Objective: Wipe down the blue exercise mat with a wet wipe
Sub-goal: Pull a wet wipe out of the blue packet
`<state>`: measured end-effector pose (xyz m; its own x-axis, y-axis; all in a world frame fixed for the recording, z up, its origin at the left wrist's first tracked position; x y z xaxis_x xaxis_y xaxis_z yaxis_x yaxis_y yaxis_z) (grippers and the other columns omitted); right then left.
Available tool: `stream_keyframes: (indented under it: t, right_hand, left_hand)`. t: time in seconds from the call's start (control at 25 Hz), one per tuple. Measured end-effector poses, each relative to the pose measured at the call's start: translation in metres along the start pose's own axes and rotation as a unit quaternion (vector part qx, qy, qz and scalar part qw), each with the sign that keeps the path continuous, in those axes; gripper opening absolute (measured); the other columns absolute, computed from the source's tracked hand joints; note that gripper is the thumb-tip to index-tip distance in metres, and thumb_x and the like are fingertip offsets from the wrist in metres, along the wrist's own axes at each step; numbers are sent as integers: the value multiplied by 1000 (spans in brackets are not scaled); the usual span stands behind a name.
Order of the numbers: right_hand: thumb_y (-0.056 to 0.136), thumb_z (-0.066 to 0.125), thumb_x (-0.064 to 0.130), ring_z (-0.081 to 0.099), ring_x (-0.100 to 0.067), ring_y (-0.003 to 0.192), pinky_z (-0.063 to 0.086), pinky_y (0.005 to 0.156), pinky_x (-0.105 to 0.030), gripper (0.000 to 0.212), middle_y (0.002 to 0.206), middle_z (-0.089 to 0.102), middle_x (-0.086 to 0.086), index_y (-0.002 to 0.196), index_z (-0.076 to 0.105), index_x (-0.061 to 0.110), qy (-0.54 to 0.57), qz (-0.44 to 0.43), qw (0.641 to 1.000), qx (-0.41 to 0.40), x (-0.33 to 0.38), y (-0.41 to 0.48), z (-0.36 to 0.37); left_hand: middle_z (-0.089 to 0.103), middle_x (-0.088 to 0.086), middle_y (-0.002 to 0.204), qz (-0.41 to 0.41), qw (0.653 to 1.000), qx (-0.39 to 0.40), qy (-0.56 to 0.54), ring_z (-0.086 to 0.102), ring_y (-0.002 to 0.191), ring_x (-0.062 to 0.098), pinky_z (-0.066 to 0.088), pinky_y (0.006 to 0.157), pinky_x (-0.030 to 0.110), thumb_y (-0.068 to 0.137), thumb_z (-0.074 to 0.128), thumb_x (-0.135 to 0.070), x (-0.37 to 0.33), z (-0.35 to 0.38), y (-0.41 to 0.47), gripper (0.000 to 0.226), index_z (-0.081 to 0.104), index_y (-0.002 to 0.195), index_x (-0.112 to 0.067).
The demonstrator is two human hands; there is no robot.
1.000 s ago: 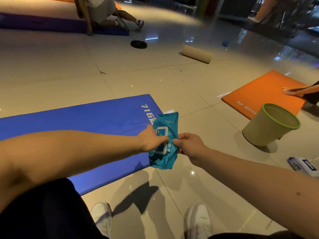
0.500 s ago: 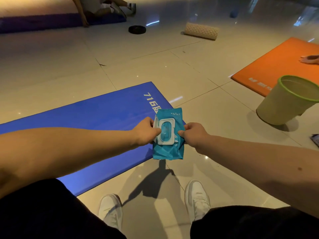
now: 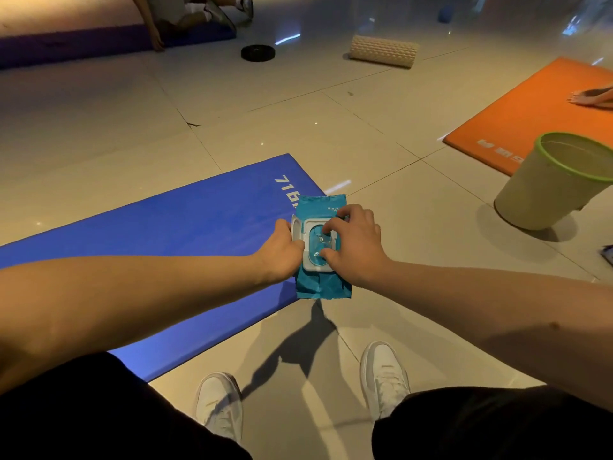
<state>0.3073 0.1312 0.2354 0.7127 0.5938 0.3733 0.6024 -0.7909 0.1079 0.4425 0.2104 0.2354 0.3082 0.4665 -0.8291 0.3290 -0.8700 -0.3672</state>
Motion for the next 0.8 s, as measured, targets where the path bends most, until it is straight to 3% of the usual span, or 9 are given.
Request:
stream_keyframes:
  t: [0.08,0.16,0.32,0.4,0.48,0.6,0.8]
  right_hand:
    - [79,77,34,32,-24,128,30,101,-38,42,139,36,-2,118,62,28,-10,18,1000,11,-2,1,2]
    - [78,78,33,31,-24,130,28,102,-37,41,141,35,-2,116,63,29,-10,26,999,14,-1,4,0]
    - [83,75,25,30,-25,132,28,100,-38,14,144,40,0,95,69,26,-19,9,1000,8,4,6,-3]
    - [84,74,23,30,-25,131,29,99,-38,11,142,41,0,94,70,24,-22,1,1000,-1,3,4,-3]
    - [82,75,24,33,-25,127,28,96,-35,20,135,43,1,101,69,25,-23,-5,1000,-17,2,4,-5]
    - [80,76,29,34,-23,122,28,93,-33,32,128,43,1,111,67,27,-43,-10,999,-28,2,7,-8]
    - [82,76,32,30,-22,130,27,99,-36,27,138,39,2,107,68,29,-53,1,999,-1,5,7,-7]
  left_hand:
    - [53,10,115,6,1000,6,-5,66,100,29,62,77,49,104,38,-9,0,0,-1,21,31,123,-12]
    - [54,11,116,19,1000,14,5,66,100,29,63,75,47,105,38,-10,-1,0,-2,21,30,124,-13]
    - [55,15,118,28,999,15,14,66,103,34,60,78,56,104,39,-13,2,-1,-4,22,31,125,-14]
    - [55,14,115,25,999,4,22,65,100,34,59,79,55,104,39,-13,3,-2,-4,22,32,125,-13]
    - [54,10,107,40,998,-2,43,62,89,25,60,68,41,104,39,-12,1,-4,-4,22,32,125,-12]
    - [51,3,99,66,996,0,60,55,78,12,47,52,18,105,38,-11,-5,-3,-6,20,32,124,-12]
    - [50,1,95,87,994,15,66,54,73,12,42,48,13,105,39,-12,-4,-3,-10,21,33,125,-14]
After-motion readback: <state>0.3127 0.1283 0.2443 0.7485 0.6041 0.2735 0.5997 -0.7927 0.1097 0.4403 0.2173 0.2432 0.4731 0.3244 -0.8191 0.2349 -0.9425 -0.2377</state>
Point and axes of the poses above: each hand's wrist, its own y-axis towards the middle knuckle, its own z-axis out of the palm, x = y × z, the point moved 3 cm from there along y, towards the middle knuckle
